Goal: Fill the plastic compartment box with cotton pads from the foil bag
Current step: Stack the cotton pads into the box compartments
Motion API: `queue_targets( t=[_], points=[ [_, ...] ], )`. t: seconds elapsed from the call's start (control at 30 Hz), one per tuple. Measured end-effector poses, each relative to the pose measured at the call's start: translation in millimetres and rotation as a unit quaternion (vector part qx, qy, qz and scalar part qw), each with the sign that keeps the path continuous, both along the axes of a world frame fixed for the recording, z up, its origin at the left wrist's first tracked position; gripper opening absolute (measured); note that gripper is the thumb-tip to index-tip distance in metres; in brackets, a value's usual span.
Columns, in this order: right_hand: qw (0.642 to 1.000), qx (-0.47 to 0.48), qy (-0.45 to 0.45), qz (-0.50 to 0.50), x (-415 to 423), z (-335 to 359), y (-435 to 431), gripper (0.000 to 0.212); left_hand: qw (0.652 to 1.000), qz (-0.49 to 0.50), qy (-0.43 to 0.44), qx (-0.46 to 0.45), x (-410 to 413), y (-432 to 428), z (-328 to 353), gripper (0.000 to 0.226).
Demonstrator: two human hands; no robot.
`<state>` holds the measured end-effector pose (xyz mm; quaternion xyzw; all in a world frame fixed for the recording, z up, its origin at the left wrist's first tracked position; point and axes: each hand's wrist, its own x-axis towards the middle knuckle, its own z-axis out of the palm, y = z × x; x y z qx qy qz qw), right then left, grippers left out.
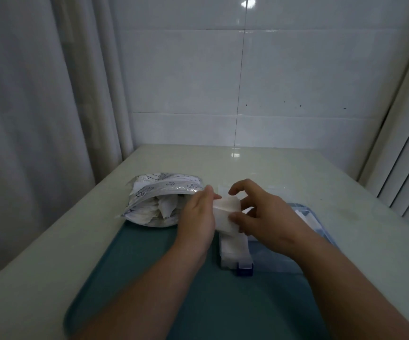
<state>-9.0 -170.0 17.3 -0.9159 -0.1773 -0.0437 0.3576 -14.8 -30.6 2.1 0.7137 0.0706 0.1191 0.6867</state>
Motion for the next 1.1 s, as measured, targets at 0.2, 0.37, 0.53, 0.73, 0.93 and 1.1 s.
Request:
queue_targets(
  t=[0.2,0.37,0.53,0.73,0.93,1.1],
  points=[
    [0.999,-0.050,-0.007,-0.009,-3,0,2,0.033,0.999,0.001,0.019,0.030,0,-1,-2,0.023],
    [0.998,-0.042,-0.031,-0.030,-3,-1,4,0.029,1.000,-0.003,0.014,0.017,0,-1,-2,0.031],
    [0.998,-0.059,-0.025,-0.027,-2,-2,4,0.040,1.000,-0.011,0.014,0.019,-1,-1,-2,0.026],
    [0.997,-0.048,-0.025,-0.049,0,-1,0,0.025,0.999,-0.008,0.038,0.004,0,1,-2,0.029],
    [0.997,-0.063,-0.026,-0.042,-1,-1,0,0.029,0.996,-0.011,0.011,0.086,4,0,-10,0.030],
    [0.998,-0.057,-0.018,-0.032,-2,-1,0,0.035,0.995,0.002,-0.006,0.104,5,-1,-14,0.030]
  ],
)
